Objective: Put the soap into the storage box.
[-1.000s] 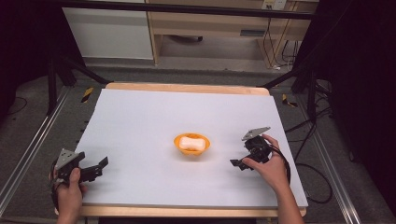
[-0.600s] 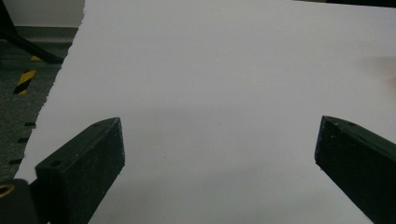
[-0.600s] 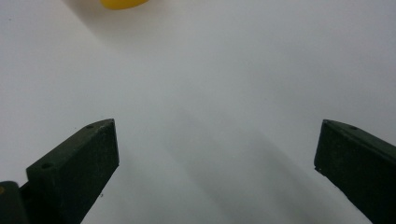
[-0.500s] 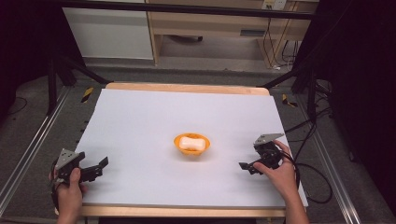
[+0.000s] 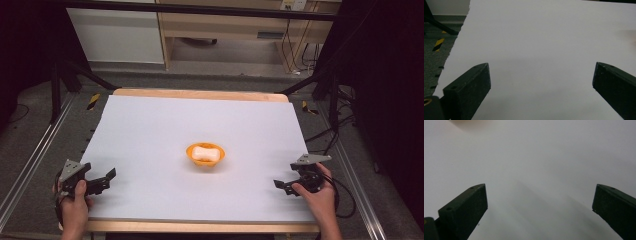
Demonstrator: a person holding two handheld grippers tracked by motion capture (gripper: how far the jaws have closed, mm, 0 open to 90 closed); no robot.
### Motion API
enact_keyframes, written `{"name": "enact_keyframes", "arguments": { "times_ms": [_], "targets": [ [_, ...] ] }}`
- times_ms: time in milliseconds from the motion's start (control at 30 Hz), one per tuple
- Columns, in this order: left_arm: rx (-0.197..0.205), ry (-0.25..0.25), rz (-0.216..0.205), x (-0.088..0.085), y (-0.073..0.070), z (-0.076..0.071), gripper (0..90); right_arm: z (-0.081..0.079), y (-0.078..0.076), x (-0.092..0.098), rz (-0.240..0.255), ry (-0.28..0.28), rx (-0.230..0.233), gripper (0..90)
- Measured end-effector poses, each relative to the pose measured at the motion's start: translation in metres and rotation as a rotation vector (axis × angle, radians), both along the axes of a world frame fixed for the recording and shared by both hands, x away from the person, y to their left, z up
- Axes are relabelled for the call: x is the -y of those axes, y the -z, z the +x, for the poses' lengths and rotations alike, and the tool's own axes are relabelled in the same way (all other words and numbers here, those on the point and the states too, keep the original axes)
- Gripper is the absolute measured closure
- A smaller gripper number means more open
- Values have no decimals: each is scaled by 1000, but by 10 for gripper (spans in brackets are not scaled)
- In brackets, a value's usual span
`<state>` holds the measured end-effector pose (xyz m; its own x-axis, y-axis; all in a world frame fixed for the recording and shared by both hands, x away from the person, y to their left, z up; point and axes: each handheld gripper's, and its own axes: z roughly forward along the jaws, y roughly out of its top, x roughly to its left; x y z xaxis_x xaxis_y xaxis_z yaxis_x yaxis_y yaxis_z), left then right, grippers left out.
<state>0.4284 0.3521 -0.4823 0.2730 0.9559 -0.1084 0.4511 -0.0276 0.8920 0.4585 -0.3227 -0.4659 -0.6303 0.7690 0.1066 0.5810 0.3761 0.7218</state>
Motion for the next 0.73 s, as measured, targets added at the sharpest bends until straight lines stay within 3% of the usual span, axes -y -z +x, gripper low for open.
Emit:
{"name": "enact_keyframes", "arguments": {
  "times_ms": [433,733],
  "targets": [
    [0,-1,1,0,0,0,11,-28,10,41,104,85,49,6],
    [3,-2,2,0,0,0,12,-33,11,42,154,85,60,6]
  ]
}}
